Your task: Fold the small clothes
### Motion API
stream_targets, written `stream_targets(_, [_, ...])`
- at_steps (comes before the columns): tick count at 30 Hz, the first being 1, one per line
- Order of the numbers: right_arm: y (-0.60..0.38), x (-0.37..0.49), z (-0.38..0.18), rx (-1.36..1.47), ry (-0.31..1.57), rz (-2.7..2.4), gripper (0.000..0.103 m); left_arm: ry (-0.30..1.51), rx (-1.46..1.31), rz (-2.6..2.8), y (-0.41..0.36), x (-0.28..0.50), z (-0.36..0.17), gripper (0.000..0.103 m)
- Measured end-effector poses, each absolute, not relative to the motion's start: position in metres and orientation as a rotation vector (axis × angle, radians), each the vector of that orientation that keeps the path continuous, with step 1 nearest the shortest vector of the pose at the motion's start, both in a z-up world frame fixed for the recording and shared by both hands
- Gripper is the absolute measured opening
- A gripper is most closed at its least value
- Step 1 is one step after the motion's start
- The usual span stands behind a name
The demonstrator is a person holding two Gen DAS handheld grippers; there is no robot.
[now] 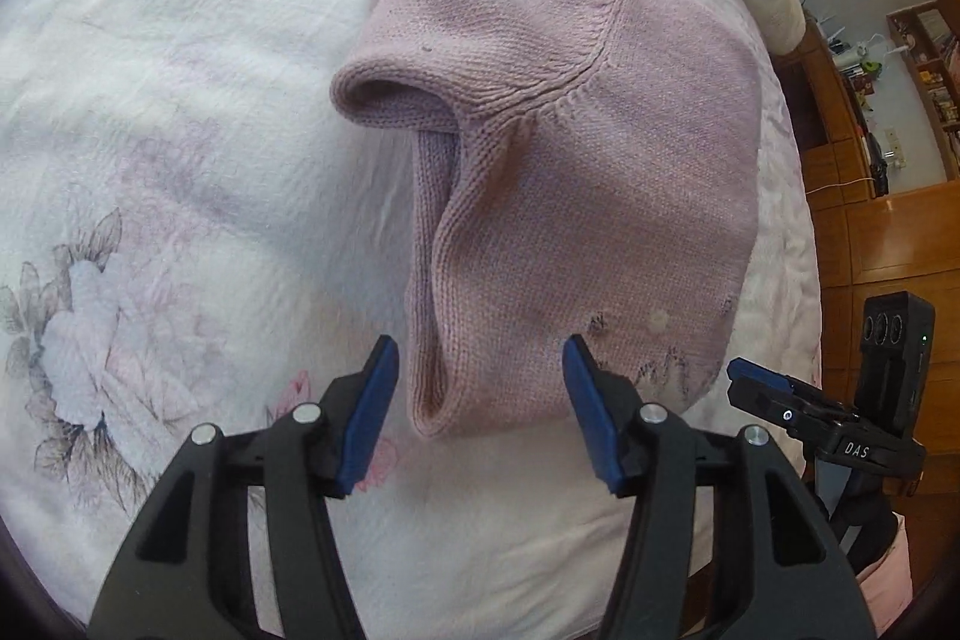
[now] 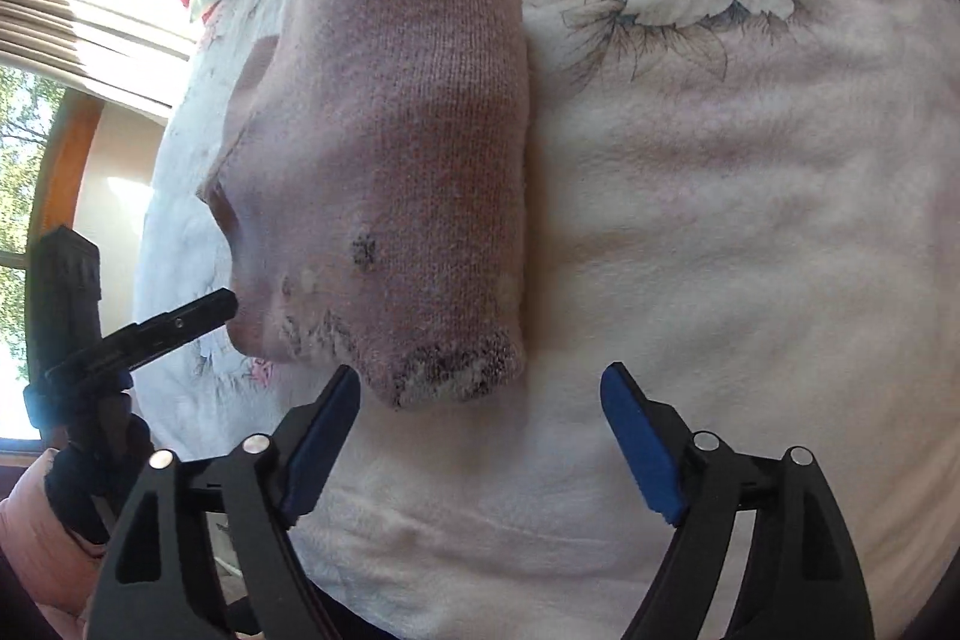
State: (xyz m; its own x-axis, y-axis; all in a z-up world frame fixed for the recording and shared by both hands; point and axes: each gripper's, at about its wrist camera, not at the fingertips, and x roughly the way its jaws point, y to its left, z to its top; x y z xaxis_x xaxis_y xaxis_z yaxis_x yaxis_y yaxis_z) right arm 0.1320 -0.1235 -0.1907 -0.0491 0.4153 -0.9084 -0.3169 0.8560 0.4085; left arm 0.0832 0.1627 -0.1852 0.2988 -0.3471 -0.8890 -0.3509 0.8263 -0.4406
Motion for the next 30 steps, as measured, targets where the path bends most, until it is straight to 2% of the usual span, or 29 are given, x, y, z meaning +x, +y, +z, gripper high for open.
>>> stream_targets(5, [-0.119,0.117,-0.152,-0.034,1.455,0.474,0.09,1.248,-0.576,0.029,0.157,0.074,-0.141,0.068])
stream_targets(8, [-0.121,0.107,-0.134,-0.127,1.425,0.381,0.094,1.224,-0.552,0.032,0.148,0.062,-0.121,0.07])
stream_targets(15, [-0.124,0.087,-0.085,-0.156,1.356,0.389,0.099,1.219,-0.513,0.086,0.143,0.037,-0.084,0.08])
stream_targets(24, [-0.103,0.056,-0.039,-0.197,1.25,0.406,0.099,1.233,-0.461,0.166,0.141,0.016,-0.054,0.088])
stream_targets(30, [-0.097,0.05,-0.026,-0.203,1.22,0.389,0.099,1.228,-0.445,0.203,0.144,0.002,-0.041,0.088])
